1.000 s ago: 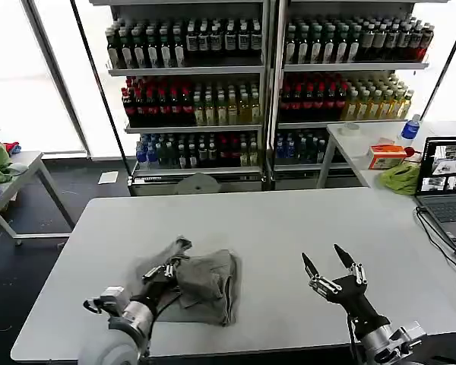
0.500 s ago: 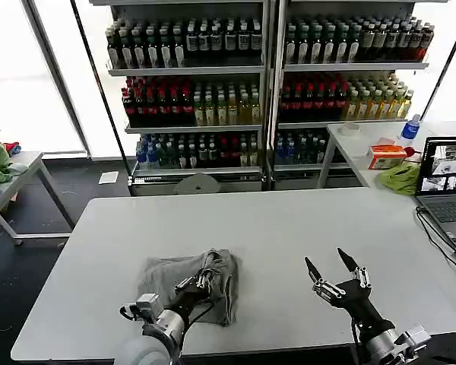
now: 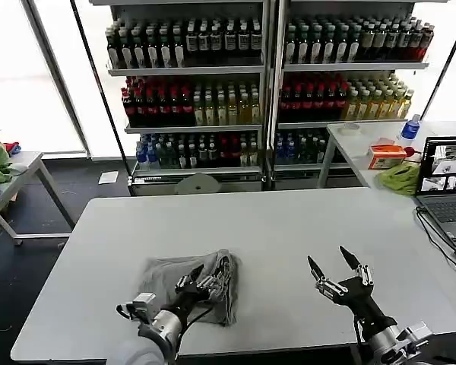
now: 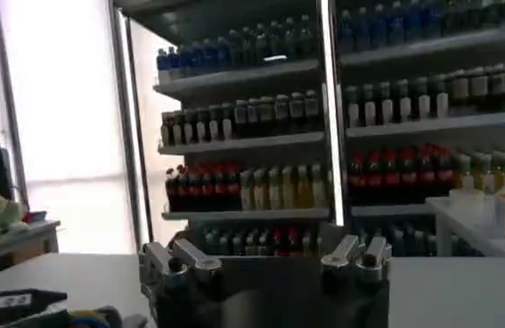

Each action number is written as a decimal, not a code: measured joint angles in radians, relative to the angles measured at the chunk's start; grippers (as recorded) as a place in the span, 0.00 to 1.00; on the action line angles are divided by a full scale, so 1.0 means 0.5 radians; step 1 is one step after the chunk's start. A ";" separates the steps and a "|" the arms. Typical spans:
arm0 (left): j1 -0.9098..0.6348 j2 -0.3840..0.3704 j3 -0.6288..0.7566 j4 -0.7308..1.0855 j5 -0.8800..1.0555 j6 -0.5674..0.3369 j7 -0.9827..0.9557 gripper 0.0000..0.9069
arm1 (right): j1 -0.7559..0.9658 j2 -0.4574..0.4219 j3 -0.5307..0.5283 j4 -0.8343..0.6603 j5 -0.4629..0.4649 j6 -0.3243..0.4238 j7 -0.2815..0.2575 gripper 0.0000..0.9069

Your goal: Fold and organize the clothes.

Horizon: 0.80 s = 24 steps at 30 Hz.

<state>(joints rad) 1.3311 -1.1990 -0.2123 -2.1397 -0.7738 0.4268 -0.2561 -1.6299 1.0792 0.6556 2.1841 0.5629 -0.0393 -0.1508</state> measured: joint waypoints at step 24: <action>0.221 -0.063 -0.679 0.287 0.404 -0.052 0.293 1.00 | 0.067 -0.071 -0.030 -0.033 0.035 0.001 0.001 1.00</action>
<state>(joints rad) 1.4418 -1.2304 -0.5516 -1.9962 -0.5718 0.4009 -0.1096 -1.5965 1.0435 0.6408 2.1675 0.5806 -0.0390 -0.1501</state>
